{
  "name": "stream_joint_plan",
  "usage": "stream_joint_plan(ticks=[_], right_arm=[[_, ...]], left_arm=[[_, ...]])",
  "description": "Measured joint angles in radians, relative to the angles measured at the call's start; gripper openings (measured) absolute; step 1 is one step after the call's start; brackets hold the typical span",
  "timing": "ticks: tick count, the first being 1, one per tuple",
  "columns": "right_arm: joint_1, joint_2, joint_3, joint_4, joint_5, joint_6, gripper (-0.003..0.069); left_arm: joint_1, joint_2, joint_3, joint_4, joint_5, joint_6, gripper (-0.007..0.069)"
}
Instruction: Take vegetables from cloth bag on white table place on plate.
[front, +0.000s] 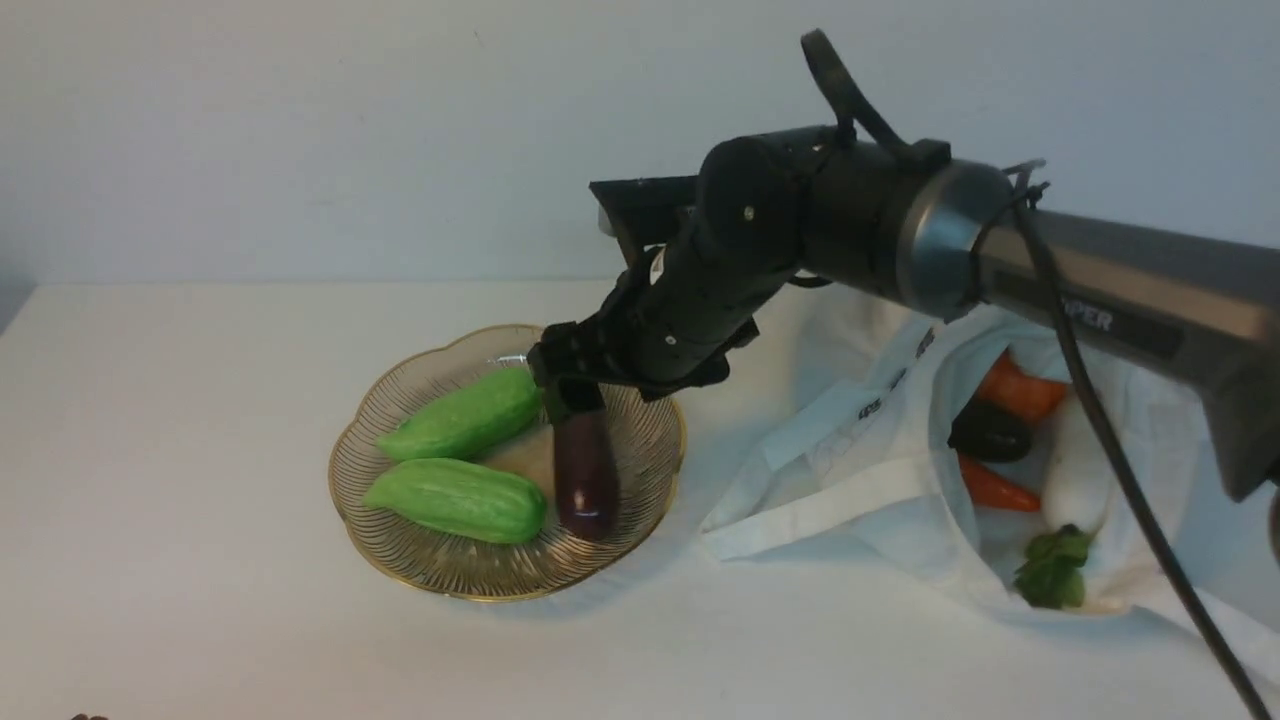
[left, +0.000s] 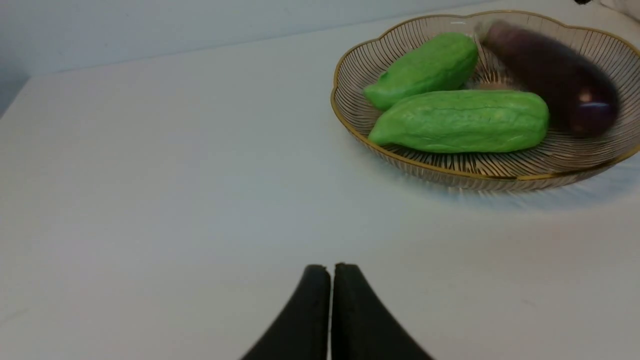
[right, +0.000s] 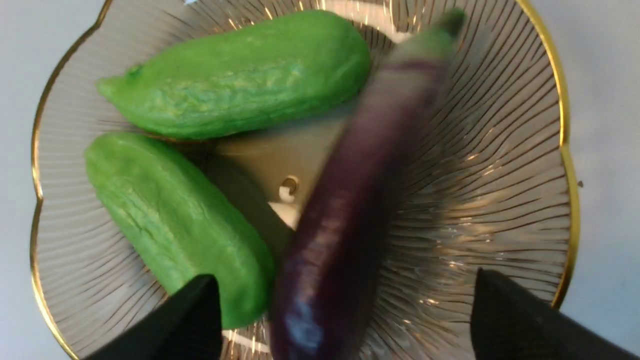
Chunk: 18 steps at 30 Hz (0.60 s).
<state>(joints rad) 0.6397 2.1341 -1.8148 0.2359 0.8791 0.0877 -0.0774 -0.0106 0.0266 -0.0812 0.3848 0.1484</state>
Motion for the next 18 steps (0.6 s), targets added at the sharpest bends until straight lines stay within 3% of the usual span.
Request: stream_joint_plan(ticks=[3,6,9,11,12,13,15,18], right_arm=[[0.000,0.000,-0.031,-0.042,0.038,-0.001,0.0664],[0.005,-0.023,-0.072,-0.139,0.111,0.002,0.0629],[0.014,-0.140,-0.086,-0.297,0.180,0.047,0.0451],[0.015,-0.179,-0.086,-0.336,0.197,0.063,0.0402],[0.016,-0.237,-0.088,-0.384,0.224,0.087,0.0297],[0.016,-0.245,-0.088,-0.390,0.227,0.094,0.0284],[0.017,-0.336,-0.091,-0.454,0.261,0.134,0.0141],[0.017,-0.458,-0.092,-0.529,0.316,0.195,0.0015]], left_arm=[[0.000,0.000,0.000,0.000,0.000,0.000,-0.0008],[0.000,0.000,0.000,0.000,0.000,0.000,-0.0008],[0.000,0.000,0.000,0.000,0.000,0.000,-0.0008],[0.000,0.000,0.000,0.000,0.000,0.000,-0.0008],[0.000,0.000,0.000,0.000,0.000,0.000,-0.0008],[0.000,0.000,0.000,0.000,0.000,0.000,-0.0008],[0.000,0.000,0.000,0.000,0.000,0.000,-0.0008],[0.000,0.000,0.000,0.000,0.000,0.000,-0.0008]])
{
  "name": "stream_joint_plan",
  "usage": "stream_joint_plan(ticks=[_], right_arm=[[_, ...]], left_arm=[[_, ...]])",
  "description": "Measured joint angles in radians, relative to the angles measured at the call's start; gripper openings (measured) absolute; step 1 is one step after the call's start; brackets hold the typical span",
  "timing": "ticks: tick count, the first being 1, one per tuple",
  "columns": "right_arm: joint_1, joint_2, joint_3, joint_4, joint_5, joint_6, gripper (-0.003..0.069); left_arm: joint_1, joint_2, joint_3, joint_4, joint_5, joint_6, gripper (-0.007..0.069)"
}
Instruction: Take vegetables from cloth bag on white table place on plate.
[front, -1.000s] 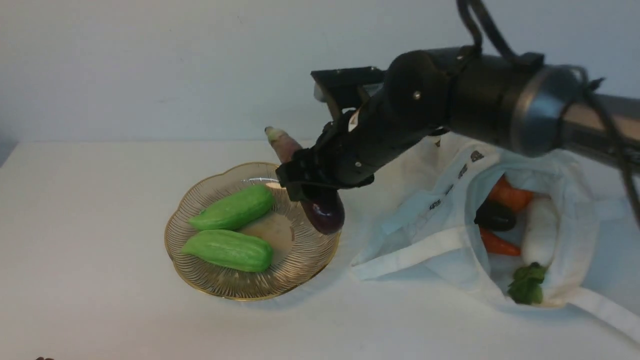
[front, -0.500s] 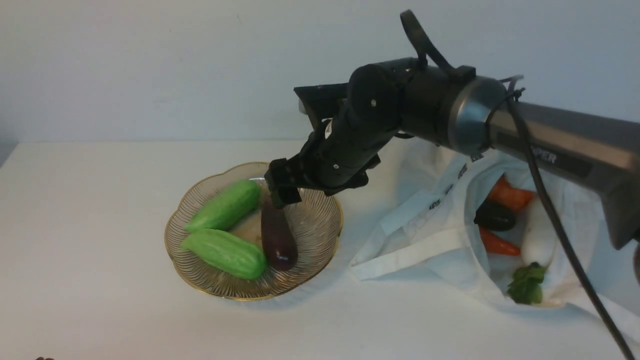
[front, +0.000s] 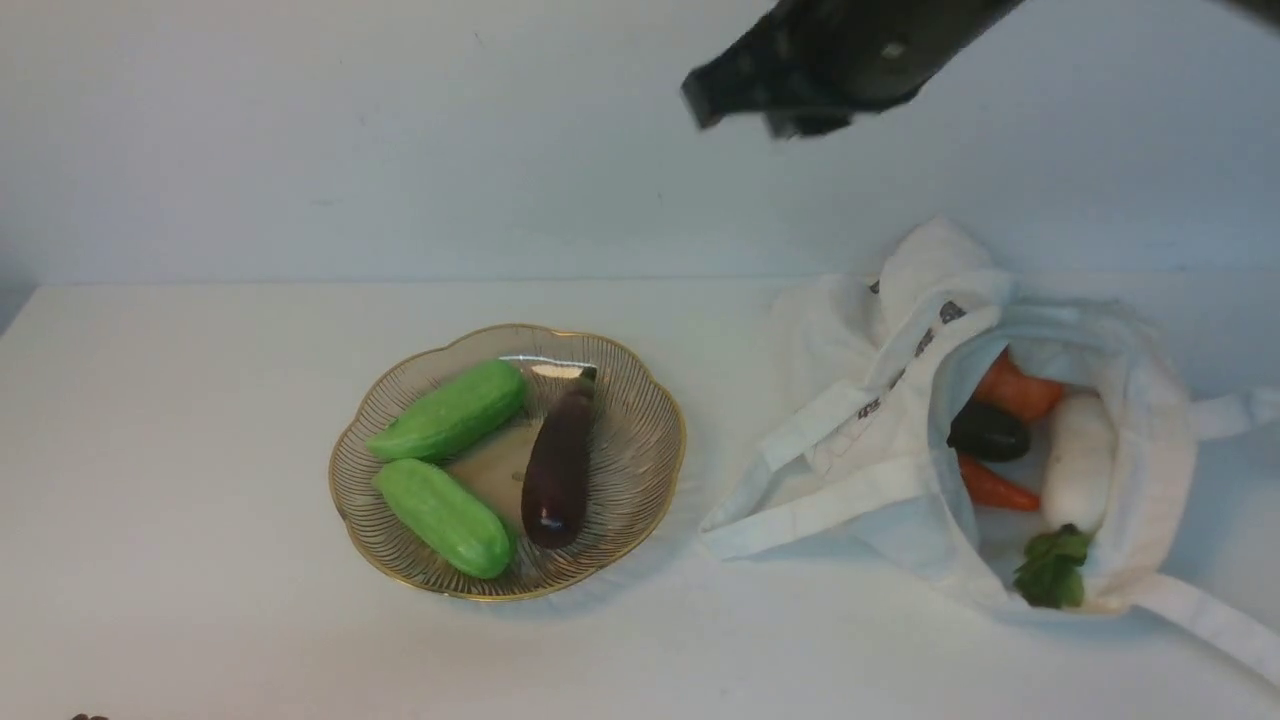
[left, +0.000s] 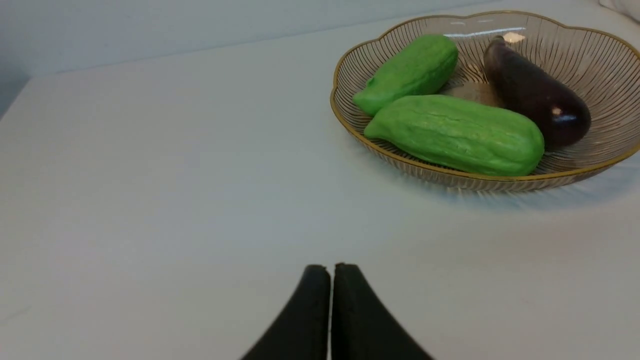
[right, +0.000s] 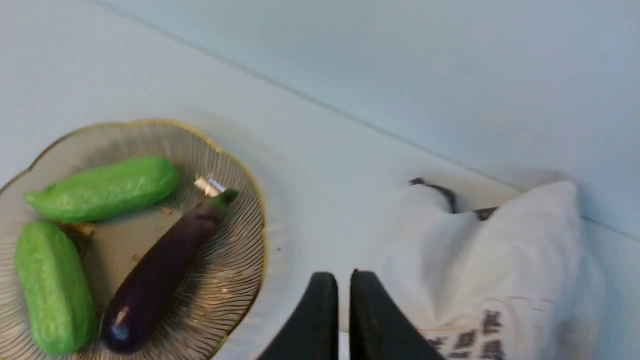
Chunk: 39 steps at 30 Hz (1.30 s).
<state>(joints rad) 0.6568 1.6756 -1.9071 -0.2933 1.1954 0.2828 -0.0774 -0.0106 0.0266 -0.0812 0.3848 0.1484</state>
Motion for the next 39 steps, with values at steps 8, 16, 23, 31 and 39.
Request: stream_joint_plan(ticks=[8,16,23,31,39], right_arm=[[0.000,-0.254,0.031,-0.043,0.063,0.035,-0.0015],[0.000,-0.628,0.432,-0.061,-0.132,0.138,-0.0015],[0.000,-1.011,0.912,-0.077,-0.481,0.164,-0.0015],[0.000,-1.356,1.146,-0.107,-0.677,0.164,-0.0015],[0.000,-1.540,1.189,-0.161,-0.748,0.164,-0.0015]], left_arm=[[0.000,0.000,0.000,0.000,0.000,0.000,-0.0008],[0.000,0.000,0.000,0.000,0.000,0.000,-0.0008],[0.000,0.000,0.000,0.000,0.000,0.000,-0.0008],[0.000,0.000,0.000,0.000,0.000,0.000,-0.0008],[0.000,0.000,0.000,0.000,0.000,0.000,-0.0008]])
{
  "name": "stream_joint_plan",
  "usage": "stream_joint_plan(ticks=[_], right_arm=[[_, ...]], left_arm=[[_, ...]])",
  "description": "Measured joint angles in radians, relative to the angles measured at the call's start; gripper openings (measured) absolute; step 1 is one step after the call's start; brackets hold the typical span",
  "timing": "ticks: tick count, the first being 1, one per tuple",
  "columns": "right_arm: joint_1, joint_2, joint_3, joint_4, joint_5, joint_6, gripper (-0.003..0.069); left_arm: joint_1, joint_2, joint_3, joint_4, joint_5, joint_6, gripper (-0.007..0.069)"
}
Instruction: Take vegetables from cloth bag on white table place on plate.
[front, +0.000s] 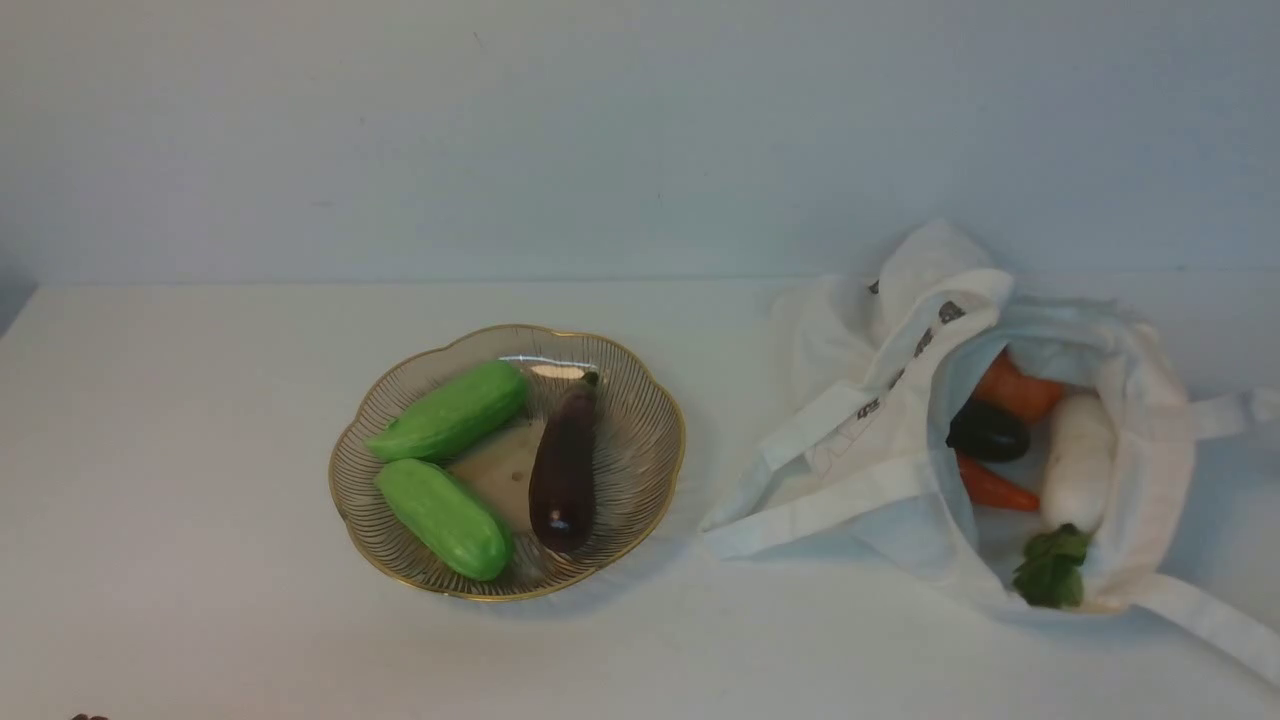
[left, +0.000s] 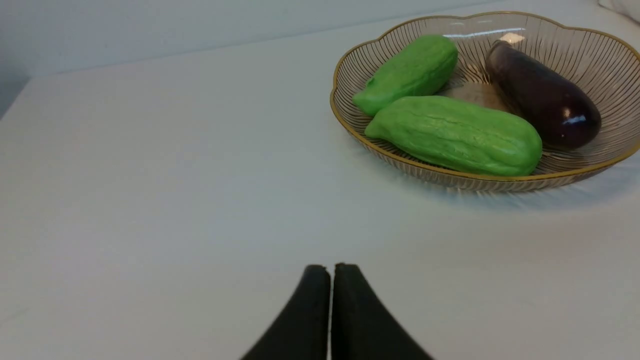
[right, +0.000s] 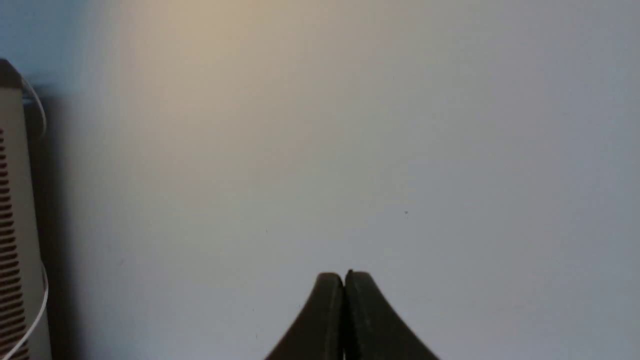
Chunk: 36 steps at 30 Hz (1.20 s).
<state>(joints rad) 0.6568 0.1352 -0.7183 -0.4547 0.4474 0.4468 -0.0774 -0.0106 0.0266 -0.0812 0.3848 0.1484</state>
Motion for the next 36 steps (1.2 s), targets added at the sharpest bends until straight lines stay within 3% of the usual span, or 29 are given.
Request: stream_joint_plan(ticks=[20,22,25,29,36], right_arm=[[0.000,-0.008,0.016,-0.003,-0.012,-0.013,-0.0015],[0.000,-0.008,0.019,0.045,-0.013,-0.058,-0.0015],[0.000,-0.008,0.021,0.216,-0.013,-0.261,-0.0015],[0.000,-0.008,0.022,0.360,0.003,-0.413,-0.0015],[0.000,-0.009,0.073,0.420,0.013,-0.461,-0.0015]], left_arm=[[0.000,0.000,0.000,0.000,0.000,0.000,-0.0008],[0.000,0.000,0.000,0.000,0.000,0.000,-0.0008],[0.000,0.000,0.000,0.000,0.000,0.000,-0.0008],[0.000,0.000,0.000,0.000,0.000,0.000,-0.0008],[0.000,0.000,0.000,0.000,0.000,0.000,-0.0008]])
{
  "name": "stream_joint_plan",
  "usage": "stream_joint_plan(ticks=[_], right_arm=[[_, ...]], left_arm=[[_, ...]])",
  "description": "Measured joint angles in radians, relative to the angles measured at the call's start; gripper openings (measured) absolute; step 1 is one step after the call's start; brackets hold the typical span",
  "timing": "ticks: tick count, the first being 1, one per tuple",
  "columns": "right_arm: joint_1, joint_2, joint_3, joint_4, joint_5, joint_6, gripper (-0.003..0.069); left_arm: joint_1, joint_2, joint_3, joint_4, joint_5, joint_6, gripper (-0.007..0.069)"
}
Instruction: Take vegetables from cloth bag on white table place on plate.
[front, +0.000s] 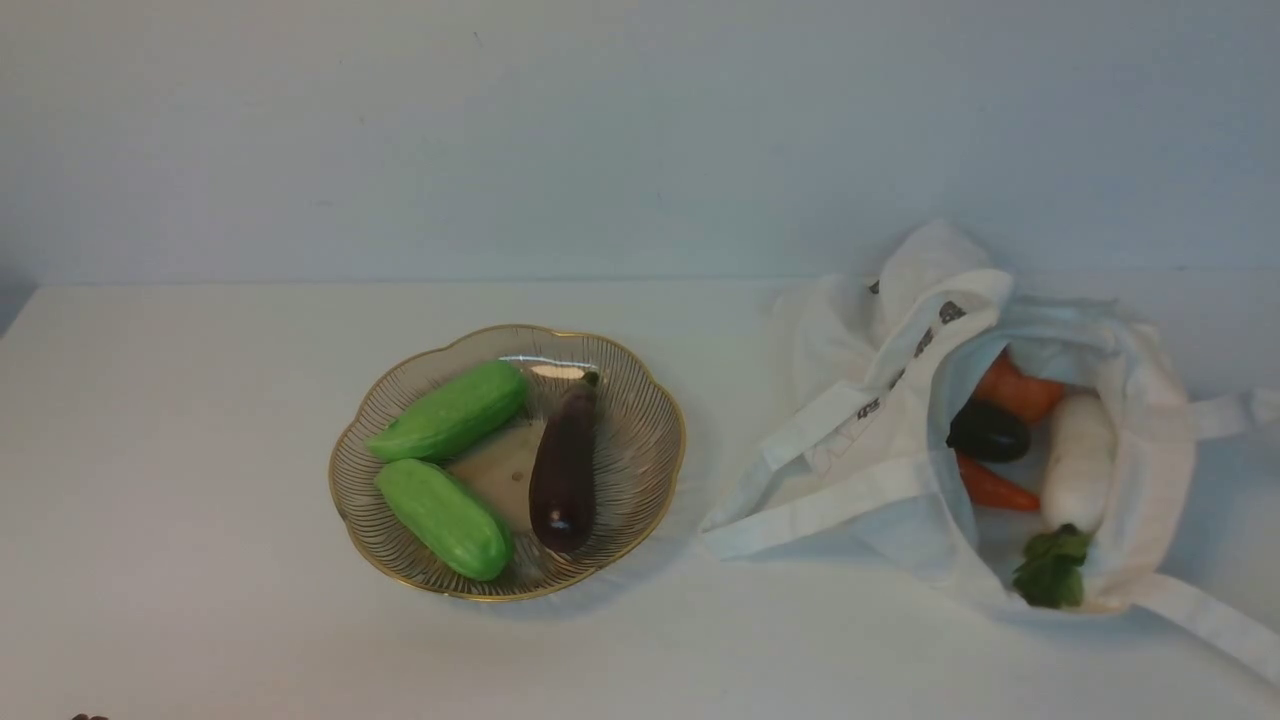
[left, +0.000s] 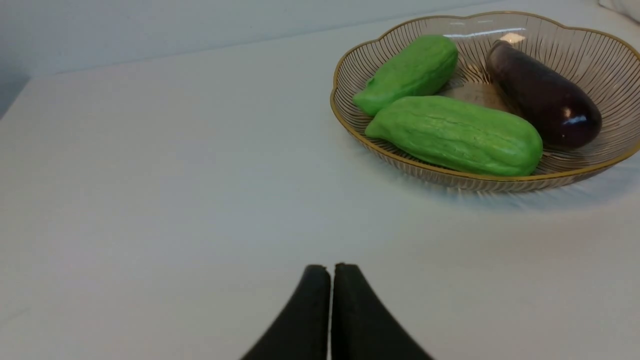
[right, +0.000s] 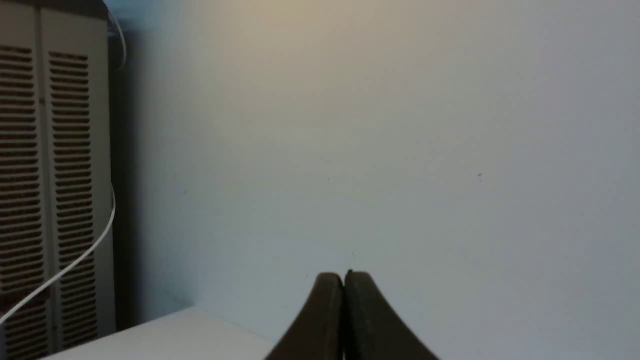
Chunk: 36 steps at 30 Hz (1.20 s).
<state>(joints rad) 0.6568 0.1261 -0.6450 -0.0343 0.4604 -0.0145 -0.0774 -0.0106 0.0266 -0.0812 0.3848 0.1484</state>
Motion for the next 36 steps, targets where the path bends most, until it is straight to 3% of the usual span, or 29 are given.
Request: stream_joint_plan(ticks=[2,5,12,20,36], right_arm=[[-0.007,-0.005,0.033,0.000,-0.004,-0.004,-0.0015],[-0.099,-0.019,0.110,-0.003,-0.004,-0.005,-0.0015],[-0.477,-0.059,0.381,0.010,-0.007,-0.005,-0.0015],[-0.740,-0.133,0.641,-0.004,-0.022,-0.007,-0.0015],[-0.763,-0.137,0.663,0.005,-0.066,-0.015,-0.0015]], left_arm=[[0.000,0.000,0.000,0.000,0.000,0.000,-0.0008],[0.000,0.000,0.000,0.000,0.000,0.000,-0.0008],[0.000,0.000,0.000,0.000,0.000,0.000,-0.0008],[0.000,0.000,0.000,0.000,0.000,0.000,-0.0008],[0.000,0.000,0.000,0.000,0.000,0.000,-0.0008]])
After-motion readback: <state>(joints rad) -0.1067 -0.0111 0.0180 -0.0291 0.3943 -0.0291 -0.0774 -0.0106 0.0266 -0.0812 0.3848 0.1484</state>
